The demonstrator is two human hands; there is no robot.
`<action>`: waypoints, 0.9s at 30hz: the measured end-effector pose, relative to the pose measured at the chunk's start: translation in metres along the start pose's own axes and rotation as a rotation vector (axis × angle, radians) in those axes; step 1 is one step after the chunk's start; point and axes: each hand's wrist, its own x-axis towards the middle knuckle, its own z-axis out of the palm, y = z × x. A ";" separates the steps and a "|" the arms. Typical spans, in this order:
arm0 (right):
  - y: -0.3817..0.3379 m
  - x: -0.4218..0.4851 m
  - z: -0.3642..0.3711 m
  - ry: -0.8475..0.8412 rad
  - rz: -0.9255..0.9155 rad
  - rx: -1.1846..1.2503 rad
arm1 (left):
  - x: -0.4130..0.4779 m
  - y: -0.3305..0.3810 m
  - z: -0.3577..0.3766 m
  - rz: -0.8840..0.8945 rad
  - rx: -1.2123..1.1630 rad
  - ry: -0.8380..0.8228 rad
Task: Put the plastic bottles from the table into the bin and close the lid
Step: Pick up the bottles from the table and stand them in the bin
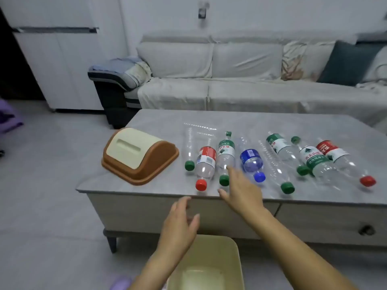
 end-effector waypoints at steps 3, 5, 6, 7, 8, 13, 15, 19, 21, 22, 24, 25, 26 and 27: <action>0.000 0.027 0.018 0.023 -0.047 -0.181 | 0.060 0.018 0.011 0.084 0.129 -0.062; 0.001 0.038 0.029 -0.023 -0.079 -0.282 | 0.087 0.027 0.019 0.072 0.257 -0.150; 0.006 0.041 0.031 -0.023 -0.091 -0.298 | 0.091 0.026 0.024 0.080 0.307 -0.167; 0.012 0.040 0.032 0.012 -0.121 -0.316 | 0.092 0.024 0.026 0.105 0.349 -0.167; 0.016 0.037 0.028 0.069 -0.148 -0.326 | 0.092 0.024 0.024 0.129 0.372 -0.155; 0.034 0.003 -0.028 0.295 -0.196 -0.078 | 0.077 0.053 -0.020 0.307 0.209 0.086; 0.038 -0.030 -0.069 0.417 -0.212 0.086 | 0.046 0.067 -0.056 0.344 0.141 0.174; 0.047 -0.105 -0.130 0.538 -0.224 0.452 | -0.036 0.065 -0.126 0.284 0.058 0.173; 0.044 -0.123 -0.121 0.425 -0.197 0.497 | -0.058 0.051 -0.128 0.218 0.124 0.106; 0.041 -0.128 -0.107 0.326 -0.167 0.493 | -0.061 0.040 -0.118 0.179 0.182 0.038; 0.033 -0.132 -0.058 0.056 -0.077 0.442 | -0.061 0.008 -0.077 0.085 0.305 -0.145; 0.030 -0.136 -0.027 -0.113 -0.060 0.350 | -0.060 -0.014 -0.048 0.042 0.363 -0.240; 0.029 -0.141 0.007 -0.270 -0.066 0.236 | -0.060 -0.039 -0.018 0.000 0.405 -0.327; 0.029 -0.148 0.042 -0.397 -0.074 0.138 | -0.062 -0.062 0.011 -0.043 0.431 -0.401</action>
